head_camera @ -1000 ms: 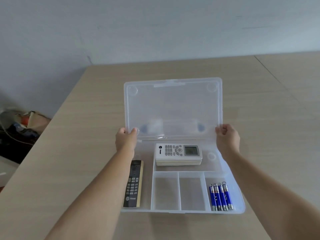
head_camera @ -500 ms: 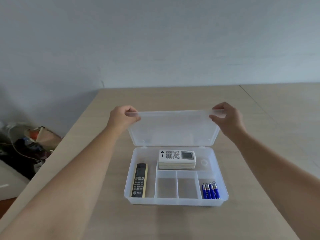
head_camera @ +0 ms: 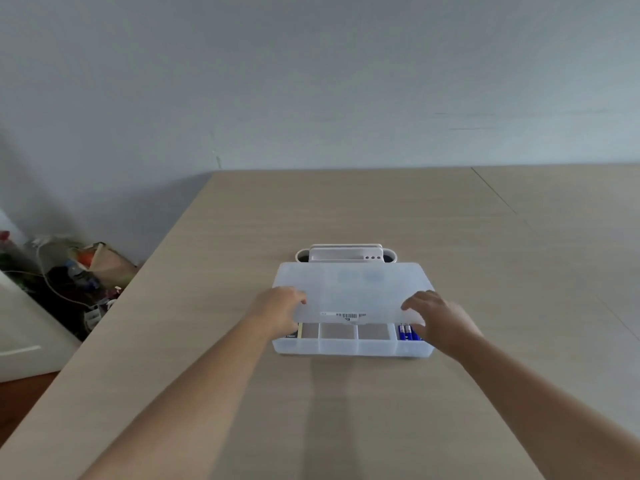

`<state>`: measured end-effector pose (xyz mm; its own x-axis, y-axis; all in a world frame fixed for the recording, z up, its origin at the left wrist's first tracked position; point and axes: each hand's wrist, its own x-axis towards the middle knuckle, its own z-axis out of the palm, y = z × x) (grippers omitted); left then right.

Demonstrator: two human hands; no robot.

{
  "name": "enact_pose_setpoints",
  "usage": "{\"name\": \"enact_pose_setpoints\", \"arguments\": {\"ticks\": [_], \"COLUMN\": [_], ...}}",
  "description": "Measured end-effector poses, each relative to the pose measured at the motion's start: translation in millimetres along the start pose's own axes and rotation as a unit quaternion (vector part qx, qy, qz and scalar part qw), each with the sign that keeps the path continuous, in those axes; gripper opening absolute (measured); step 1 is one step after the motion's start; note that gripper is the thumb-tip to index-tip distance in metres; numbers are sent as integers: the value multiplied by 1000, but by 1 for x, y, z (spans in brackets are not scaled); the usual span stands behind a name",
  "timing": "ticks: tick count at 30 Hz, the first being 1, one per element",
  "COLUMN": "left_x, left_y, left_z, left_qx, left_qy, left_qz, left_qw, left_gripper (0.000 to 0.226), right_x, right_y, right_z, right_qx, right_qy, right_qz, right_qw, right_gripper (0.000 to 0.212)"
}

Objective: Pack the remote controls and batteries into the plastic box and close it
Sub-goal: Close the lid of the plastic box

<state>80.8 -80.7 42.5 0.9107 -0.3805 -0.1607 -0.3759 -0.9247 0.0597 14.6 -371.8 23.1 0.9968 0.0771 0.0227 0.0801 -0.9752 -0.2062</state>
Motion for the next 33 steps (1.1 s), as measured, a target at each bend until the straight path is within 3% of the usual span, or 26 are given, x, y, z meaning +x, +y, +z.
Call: {"name": "enact_pose_setpoints", "arguments": {"ticks": [5, 9, 14, 18, 28, 33], "left_x": [-15, -21, -44, -56, -41, -44], "left_y": [5, 19, 42, 44, 48, 48], "left_z": [33, 45, 78, 94, 56, 39], "left_qx": [4, -11, -16, -10, -38, -53], "left_qy": [-43, -9, -29, -43, -102, -89], "left_qz": [2, -31, -7, -12, -40, -41], "left_qw": [999, 999, 999, 999, 993, 994], "left_gripper": [46, 45, 81, 88, 87, 74], "right_x": [-20, -26, -45, -56, -41, -46], "right_y": [-5, -18, -45, -46, -46, -49], "right_z": [31, 37, 65, 76, 55, 35], "right_qx": [0, 17, -19, -78, -125, 1], "right_qy": [-38, -2, -60, -80, -109, -112], "right_qz": [3, 11, 8, 10, -10, 11], "right_qw": [999, 1000, 998, 994, 986, 994], "right_gripper": [32, 32, 66, 82, 72, 65]}}
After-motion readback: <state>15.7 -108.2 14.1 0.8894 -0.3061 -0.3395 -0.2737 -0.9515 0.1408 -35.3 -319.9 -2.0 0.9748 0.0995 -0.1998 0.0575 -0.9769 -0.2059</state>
